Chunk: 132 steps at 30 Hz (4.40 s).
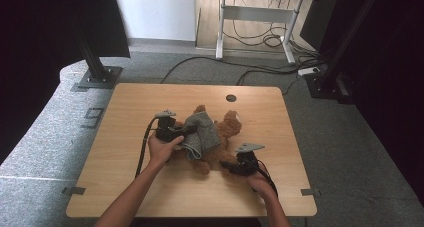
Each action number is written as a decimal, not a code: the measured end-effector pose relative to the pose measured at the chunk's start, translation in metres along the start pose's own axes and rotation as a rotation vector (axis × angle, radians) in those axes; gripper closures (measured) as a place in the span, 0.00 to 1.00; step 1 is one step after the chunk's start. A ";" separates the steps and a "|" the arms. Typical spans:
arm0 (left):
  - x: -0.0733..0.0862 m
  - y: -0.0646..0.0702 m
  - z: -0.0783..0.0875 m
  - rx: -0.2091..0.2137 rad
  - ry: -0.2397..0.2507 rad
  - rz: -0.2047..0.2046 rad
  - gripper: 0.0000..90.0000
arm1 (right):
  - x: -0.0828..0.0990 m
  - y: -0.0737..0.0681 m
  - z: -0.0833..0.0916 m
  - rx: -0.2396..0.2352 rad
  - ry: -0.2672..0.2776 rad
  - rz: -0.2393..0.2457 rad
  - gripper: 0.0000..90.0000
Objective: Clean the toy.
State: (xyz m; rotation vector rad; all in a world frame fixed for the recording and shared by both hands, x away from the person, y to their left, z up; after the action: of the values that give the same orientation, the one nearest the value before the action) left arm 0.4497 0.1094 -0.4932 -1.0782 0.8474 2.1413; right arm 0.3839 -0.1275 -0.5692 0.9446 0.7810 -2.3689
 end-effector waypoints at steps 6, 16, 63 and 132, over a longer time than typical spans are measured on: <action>0.001 -0.009 0.008 -0.037 -0.018 0.001 0.84 | 0.000 -0.001 0.001 0.000 -0.003 0.003 0.70; 0.001 -0.031 0.031 -0.077 0.029 0.071 0.84 | 0.001 0.000 0.002 -0.008 -0.007 0.012 0.70; 0.011 -0.003 0.039 0.050 0.053 0.050 0.84 | -0.055 -0.037 -0.011 0.054 0.203 0.029 0.53; 0.019 -0.056 0.079 -0.059 0.037 0.142 0.84 | -0.039 -0.039 -0.005 0.060 0.255 0.042 0.54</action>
State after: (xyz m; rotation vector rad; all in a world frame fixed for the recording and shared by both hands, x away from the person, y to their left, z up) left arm 0.4447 0.2080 -0.4873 -1.1201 0.9078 2.2827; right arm 0.3875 -0.0877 -0.5309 1.2937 0.7771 -2.2742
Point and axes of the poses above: each handheld gripper's, and its own axes: z roughly backward along the jaws, x roughly out of its underside, y roughly to its right, the point moved 5 cm from there along -z, roughly forward along the jaws, and after that the axes turned 11 degrees about -z, right-handed, at the moved point
